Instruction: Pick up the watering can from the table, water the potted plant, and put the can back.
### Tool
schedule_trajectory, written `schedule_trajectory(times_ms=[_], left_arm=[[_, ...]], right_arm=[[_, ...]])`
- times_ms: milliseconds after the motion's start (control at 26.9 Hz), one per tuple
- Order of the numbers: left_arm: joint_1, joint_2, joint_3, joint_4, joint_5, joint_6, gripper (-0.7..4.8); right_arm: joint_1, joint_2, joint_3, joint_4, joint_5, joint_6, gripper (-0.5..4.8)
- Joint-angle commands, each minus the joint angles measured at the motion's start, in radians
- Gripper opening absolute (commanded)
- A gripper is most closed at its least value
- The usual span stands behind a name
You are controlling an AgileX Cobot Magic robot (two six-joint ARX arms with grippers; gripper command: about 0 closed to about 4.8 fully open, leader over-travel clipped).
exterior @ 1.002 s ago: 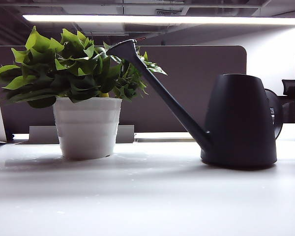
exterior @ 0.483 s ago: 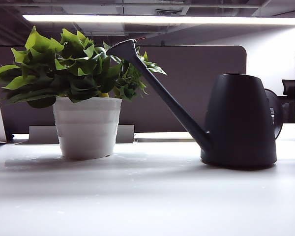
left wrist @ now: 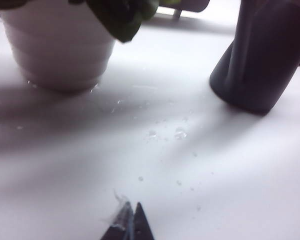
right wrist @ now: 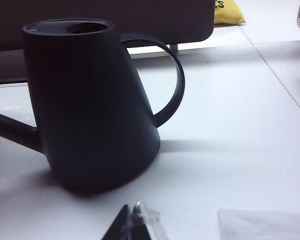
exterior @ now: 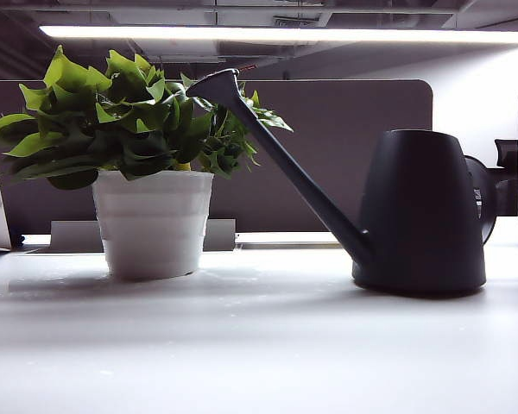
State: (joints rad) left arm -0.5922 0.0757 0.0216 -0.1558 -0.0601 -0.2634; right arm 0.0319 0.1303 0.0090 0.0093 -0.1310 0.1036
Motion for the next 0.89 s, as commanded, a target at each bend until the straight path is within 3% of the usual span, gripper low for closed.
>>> schedule_trajectory(times_ms=[37,668,891], left_arm=[[0.002,-0.001,-0.011,0.029,0.013,-0.002,-0.06],[0.002,0.0,-0.013,0.013,0.019,-0.002,-0.05],[0.03,-0.028,-0.013,0.008,0.022,-0.002,-0.05]], right_arm=[[0.002,0.0,-0.003,0.018,-0.002,0.002,-0.05],[0.001,-0.002,-0.003,0.016,-0.001,0.001,-0.05],[-0.014,-0.133,-0.002,-0.002,-0.002,0.002,-0.05]])
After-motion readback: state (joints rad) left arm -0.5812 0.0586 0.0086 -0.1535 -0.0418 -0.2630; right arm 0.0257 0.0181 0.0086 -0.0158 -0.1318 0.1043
